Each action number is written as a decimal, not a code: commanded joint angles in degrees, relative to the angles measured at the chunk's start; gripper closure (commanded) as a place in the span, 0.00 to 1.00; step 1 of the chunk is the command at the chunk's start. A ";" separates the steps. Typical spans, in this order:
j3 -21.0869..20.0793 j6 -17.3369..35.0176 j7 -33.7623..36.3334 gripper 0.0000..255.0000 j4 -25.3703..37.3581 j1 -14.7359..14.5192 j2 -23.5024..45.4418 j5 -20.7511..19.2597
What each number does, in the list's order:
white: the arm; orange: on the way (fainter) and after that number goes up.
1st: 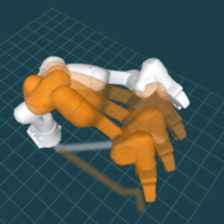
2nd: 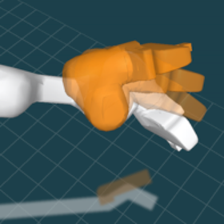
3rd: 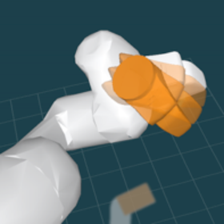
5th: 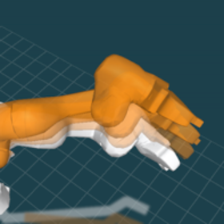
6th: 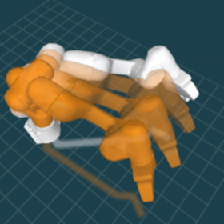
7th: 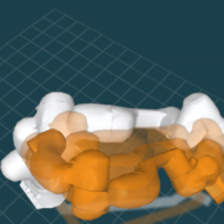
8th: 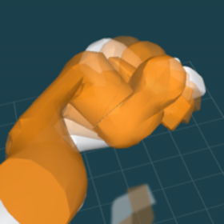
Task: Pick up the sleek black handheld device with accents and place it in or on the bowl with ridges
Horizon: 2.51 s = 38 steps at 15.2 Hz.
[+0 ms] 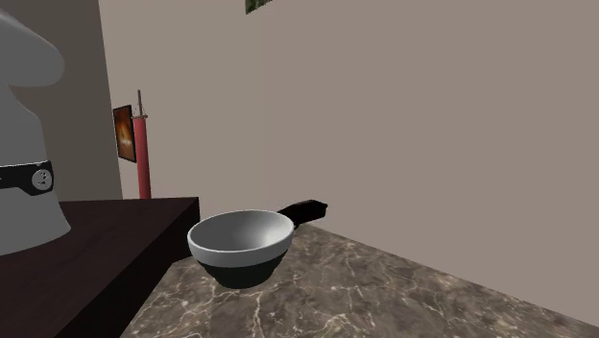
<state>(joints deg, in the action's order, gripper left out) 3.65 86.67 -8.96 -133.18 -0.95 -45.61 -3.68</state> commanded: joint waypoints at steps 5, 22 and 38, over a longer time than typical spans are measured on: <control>-0.13 7.90 -0.90 0.00 -4.32 -1.15 3.66 0.12; -1.44 40.99 -4.90 0.00 -9.20 -5.85 32.19 0.85; -4.00 60.49 -7.08 0.00 5.12 -8.91 66.30 -0.57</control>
<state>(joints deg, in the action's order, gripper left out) -0.27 146.64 -15.97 -129.17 -9.72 19.10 -4.09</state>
